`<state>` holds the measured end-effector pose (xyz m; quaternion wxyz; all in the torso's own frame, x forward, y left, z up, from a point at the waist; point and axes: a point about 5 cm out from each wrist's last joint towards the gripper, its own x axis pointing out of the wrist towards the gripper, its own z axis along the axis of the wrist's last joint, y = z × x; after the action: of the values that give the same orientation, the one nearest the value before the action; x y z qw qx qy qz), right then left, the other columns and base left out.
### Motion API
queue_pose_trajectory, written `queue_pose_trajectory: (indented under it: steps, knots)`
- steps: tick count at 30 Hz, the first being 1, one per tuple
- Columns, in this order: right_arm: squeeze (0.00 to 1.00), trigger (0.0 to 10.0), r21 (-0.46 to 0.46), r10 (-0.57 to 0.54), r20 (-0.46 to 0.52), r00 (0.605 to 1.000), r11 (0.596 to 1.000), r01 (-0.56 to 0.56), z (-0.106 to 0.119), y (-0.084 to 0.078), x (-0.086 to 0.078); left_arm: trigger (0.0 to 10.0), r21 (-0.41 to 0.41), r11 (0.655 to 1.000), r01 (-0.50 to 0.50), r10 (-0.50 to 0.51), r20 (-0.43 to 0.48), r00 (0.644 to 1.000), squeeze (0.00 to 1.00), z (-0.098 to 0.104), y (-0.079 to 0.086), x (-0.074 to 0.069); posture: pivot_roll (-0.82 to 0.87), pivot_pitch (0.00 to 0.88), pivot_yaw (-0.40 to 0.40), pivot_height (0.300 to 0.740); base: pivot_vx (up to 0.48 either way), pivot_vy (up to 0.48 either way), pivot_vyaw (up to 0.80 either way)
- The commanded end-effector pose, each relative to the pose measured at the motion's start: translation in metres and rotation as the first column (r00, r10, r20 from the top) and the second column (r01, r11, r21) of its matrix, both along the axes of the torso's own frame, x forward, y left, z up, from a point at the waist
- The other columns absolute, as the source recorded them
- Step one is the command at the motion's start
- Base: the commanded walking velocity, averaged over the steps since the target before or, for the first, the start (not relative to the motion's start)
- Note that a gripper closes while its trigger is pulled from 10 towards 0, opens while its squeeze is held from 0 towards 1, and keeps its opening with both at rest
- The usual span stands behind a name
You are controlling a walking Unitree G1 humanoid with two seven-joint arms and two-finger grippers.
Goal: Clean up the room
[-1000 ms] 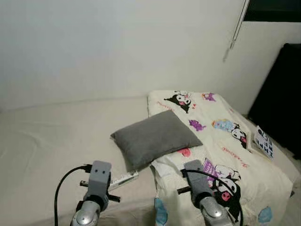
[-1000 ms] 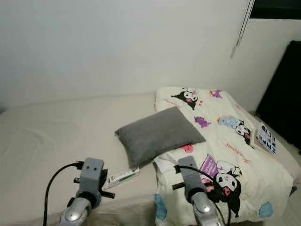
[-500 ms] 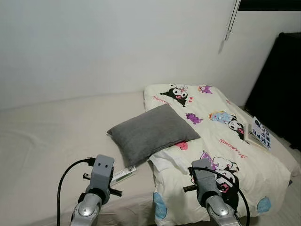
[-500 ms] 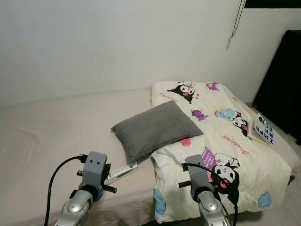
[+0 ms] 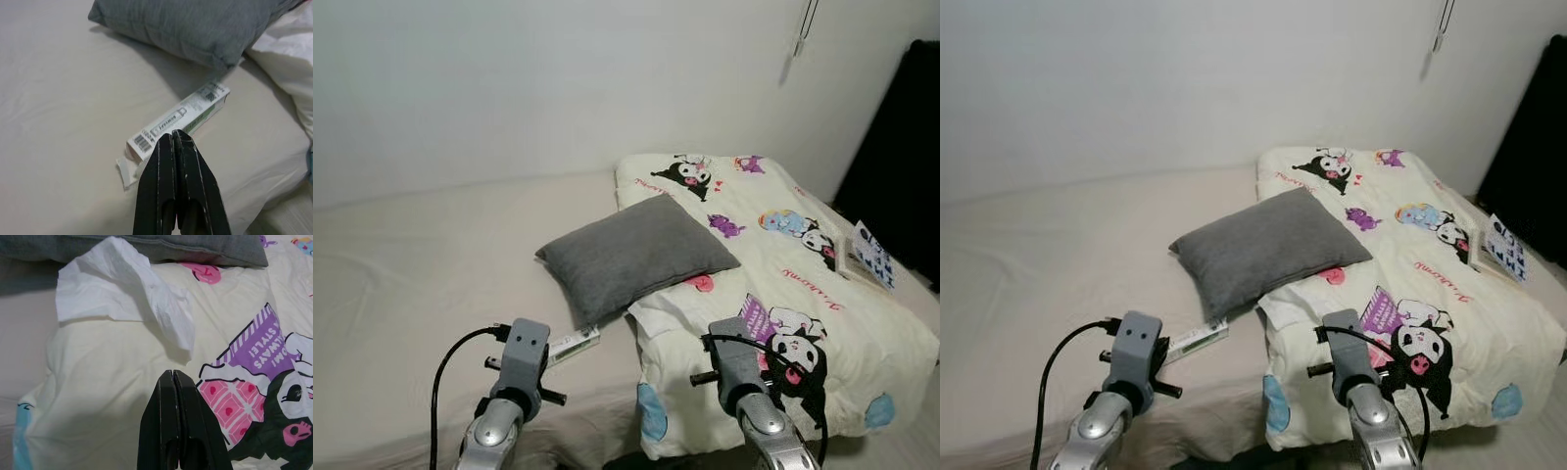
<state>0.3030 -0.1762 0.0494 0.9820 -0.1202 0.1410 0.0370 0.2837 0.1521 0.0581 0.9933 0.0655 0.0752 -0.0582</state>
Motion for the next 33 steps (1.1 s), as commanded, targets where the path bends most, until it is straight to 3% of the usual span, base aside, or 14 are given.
queue_pose_trajectory:
  steps: [1, 14, 20, 21, 33]
  knots:
    - [0.0, 10.0, 0.006, -0.007, -0.011, 1.0, 1.0, 0.007, -0.001, -0.004, 0.0, 10.0, -0.006, 1.0, -0.008, 0.008, -0.014, 1.0, 0.0, -0.003, 0.001, -0.003, -0.04, 0.122, -0.022, 0.615, 0.0, 0.0, 0.0]
    - [0.0, 10.0, 0.012, -0.023, -0.007, 1.0, 1.0, 0.023, 0.003, -0.009, 0.004, 10.0, -0.003, 1.0, -0.009, 0.009, -0.005, 1.0, 0.0, 0.001, 0.003, -0.003, -0.02, 0.128, -0.027, 0.596, 0.0, 0.0, 0.0]
    - [0.0, 10.0, 0.012, -0.017, 0.029, 0.999, 1.0, 0.017, 0.014, -0.012, 0.014, 10.0, -0.001, 1.0, -0.021, 0.021, 0.007, 1.0, 0.0, 0.004, 0.008, -0.004, -0.02, 0.133, -0.027, 0.596, 0.0, 0.0, 0.0]
    - [1.0, 10.0, 0.008, 0.021, 0.055, 0.998, 1.0, -0.021, 0.021, -0.012, 0.021, 10.0, -0.011, 0.999, -0.031, 0.031, 0.025, 0.999, 0.0, 0.007, 0.01, -0.004, -0.01, 0.141, -0.033, 0.596, 0.0, 0.0, 0.0]
    - [1.0, 10.0, 0.023, 0.119, 0.108, 0.987, 0.992, -0.123, 0.037, -0.006, 0.04, 10.0, -0.028, 0.999, -0.027, 0.03, 0.1, 0.995, 0.0, 0.022, 0.019, -0.012, 0.04, 0.177, -0.057, 0.596, 0.0, 0.0, 0.0]
